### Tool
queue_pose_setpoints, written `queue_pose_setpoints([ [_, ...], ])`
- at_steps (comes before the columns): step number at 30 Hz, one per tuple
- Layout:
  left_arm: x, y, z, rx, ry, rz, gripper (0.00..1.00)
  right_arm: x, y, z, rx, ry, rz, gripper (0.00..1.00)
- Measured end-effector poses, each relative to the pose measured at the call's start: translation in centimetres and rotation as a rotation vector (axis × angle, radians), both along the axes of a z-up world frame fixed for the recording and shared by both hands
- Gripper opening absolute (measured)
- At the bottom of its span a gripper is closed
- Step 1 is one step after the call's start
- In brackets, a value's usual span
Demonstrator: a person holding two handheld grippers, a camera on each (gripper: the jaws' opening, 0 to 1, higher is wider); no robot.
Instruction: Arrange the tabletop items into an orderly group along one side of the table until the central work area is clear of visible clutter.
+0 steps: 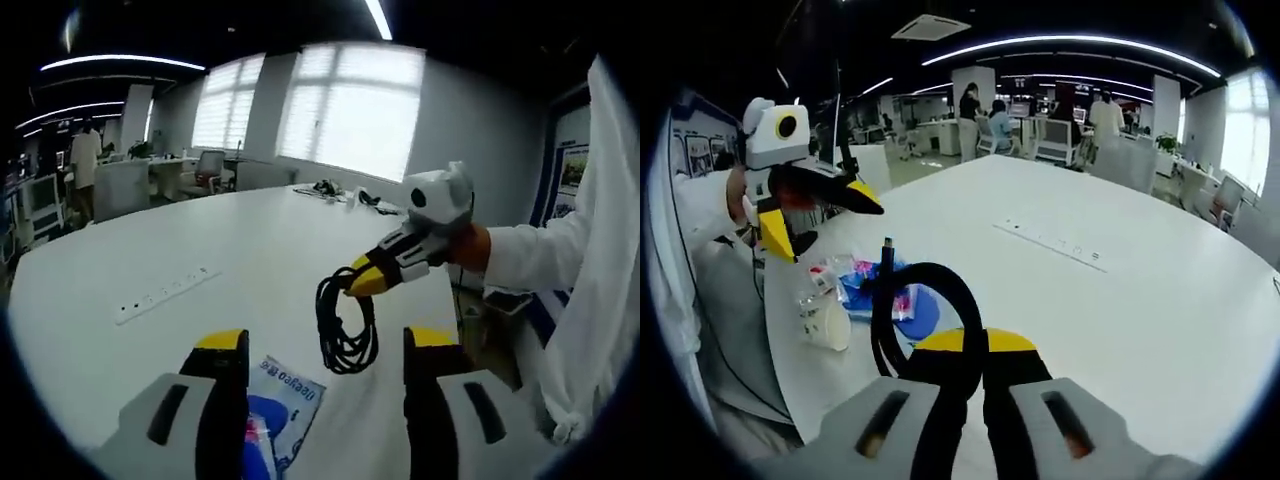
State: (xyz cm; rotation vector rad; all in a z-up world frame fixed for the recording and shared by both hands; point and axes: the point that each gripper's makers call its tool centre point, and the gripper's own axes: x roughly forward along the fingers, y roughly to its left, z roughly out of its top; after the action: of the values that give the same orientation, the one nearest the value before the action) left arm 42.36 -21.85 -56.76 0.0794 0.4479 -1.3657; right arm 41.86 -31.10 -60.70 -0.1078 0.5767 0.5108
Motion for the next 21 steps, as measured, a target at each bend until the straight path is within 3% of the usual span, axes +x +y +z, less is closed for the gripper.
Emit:
queue_pose_setpoints([
  [8,-0.1,-2.5,-0.4,0.041,-0.034,-0.038,0.51,-0.4,-0.2,0.9,0.010,-0.025,-0.016,0.01],
  [21,-1.4,-6.1,-1.6,0.102,-0.069,-0.116,0.26,-1.3,-1.9,1.9,0.021,-0.055,-0.068,0.01],
])
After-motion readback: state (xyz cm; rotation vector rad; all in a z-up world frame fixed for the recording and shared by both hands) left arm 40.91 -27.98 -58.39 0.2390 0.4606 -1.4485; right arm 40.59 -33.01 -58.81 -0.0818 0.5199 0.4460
